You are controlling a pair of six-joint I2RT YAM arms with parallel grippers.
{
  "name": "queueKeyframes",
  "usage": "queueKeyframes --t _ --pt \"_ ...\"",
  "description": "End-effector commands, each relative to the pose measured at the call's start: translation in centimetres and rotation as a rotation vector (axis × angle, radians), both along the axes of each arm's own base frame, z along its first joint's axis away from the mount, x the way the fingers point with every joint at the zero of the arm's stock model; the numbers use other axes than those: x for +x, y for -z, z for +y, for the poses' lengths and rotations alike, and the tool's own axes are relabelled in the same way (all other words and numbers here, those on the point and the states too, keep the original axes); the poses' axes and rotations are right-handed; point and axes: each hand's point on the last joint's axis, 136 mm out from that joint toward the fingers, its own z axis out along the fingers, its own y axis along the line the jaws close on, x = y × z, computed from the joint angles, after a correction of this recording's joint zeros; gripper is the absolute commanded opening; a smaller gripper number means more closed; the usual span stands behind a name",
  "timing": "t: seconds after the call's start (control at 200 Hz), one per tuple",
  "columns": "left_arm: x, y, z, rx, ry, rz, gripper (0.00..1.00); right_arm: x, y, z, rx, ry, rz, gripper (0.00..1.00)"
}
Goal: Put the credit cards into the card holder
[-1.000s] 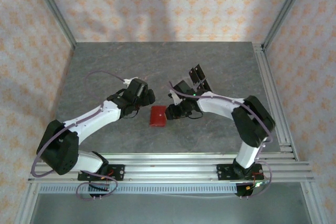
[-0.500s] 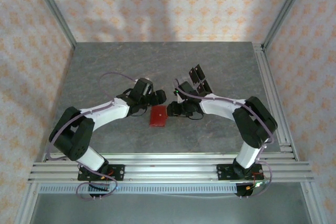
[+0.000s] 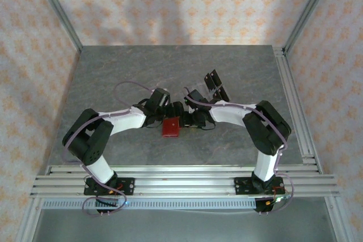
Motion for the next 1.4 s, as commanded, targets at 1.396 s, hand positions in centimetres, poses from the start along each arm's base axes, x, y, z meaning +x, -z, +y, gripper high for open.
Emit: queueKeyframes --t 1.396 --pt "-2.0 4.3 2.0 0.076 -0.052 0.050 0.82 2.0 -3.2 0.0 0.101 0.123 -0.105 0.48"
